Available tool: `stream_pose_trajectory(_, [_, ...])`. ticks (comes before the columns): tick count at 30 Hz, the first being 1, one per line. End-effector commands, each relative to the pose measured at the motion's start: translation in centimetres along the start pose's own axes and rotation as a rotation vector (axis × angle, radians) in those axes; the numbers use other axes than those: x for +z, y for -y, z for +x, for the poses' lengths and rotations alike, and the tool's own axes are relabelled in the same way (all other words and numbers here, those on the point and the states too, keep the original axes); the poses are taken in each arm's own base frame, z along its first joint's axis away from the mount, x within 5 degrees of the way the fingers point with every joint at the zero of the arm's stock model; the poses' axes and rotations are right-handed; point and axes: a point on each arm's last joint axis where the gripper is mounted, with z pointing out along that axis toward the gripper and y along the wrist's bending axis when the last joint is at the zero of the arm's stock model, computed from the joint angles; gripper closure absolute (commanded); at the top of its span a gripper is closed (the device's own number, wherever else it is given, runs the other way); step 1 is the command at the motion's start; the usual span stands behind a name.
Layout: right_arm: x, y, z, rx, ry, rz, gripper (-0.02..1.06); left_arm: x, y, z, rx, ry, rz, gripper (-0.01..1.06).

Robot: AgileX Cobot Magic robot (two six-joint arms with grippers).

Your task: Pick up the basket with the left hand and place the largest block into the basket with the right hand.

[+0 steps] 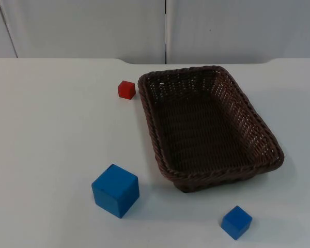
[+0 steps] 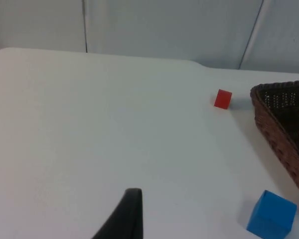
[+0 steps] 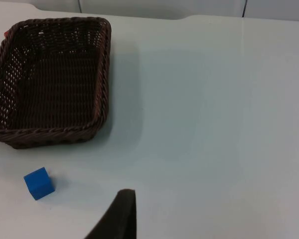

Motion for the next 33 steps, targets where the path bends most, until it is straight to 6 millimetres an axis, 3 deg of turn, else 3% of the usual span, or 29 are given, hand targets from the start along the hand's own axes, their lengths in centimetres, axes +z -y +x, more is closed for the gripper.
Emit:
stream_pose_trajectory(1, [0.0, 0.0, 0.0, 0.001, 0.004, 0.005, -0.01, 0.4, 0.2, -0.7, -0.030, 0.016, 0.023, 0.00])
stream_pose_trajectory(14, [0.0, 0.0, 0.0, -0.001, 0.004, 0.008, -0.01, 3.5, 0.5, -2.5, -0.035, -0.025, 0.069, 0.00])
stream_pose_trajectory(33, [0.0, 0.0, 0.0, -0.001, 0.004, 0.008, -0.01, 7.8, 0.8, -6.7, 0.011, -0.119, 0.096, 0.00])
